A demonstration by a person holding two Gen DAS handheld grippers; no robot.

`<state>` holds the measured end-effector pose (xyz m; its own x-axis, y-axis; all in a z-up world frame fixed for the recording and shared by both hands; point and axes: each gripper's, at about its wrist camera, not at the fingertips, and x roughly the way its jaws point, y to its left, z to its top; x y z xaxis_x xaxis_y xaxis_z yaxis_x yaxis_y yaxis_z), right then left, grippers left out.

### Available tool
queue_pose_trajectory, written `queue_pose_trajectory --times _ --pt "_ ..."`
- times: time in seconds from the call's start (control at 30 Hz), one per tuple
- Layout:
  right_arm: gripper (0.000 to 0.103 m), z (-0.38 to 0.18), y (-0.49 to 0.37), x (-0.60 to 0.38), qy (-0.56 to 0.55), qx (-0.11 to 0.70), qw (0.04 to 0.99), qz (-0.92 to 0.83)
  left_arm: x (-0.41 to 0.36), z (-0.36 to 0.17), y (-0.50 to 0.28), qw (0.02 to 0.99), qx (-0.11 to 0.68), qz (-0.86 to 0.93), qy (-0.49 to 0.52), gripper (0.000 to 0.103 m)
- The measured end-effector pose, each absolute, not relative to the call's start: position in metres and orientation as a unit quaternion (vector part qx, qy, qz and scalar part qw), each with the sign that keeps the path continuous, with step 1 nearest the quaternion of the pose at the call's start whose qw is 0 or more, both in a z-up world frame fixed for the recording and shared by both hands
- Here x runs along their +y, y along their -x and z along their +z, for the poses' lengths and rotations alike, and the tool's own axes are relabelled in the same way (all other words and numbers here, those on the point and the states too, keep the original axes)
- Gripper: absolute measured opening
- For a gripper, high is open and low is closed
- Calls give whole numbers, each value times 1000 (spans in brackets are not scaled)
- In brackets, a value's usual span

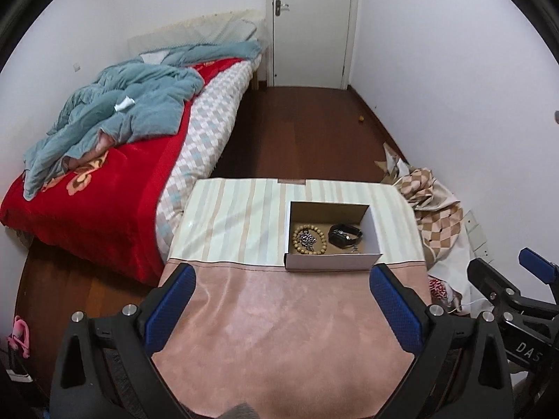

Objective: Organize jewelry

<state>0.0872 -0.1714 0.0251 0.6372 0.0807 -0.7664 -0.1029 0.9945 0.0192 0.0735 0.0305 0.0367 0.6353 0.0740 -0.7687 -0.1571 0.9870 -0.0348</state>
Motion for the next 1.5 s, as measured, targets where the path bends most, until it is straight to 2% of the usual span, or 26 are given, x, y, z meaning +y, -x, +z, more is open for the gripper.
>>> queue_pose_trajectory --times 0.37,0.67,1.07,1.5 --pt "102 94 -26 -184 19 372 927 36 24 81 -30 918 391 57 48 102" --pt "102 118 -8 -181 28 361 931 41 29 87 -26 914 397 60 59 102" --pt "103 102 -61 -178 23 381 924 28 34 70 -73 903 417 92 52 102" --pt "103 55 -149 -175 22 451 892 36 32 48 -141 874 478 72 49 102"
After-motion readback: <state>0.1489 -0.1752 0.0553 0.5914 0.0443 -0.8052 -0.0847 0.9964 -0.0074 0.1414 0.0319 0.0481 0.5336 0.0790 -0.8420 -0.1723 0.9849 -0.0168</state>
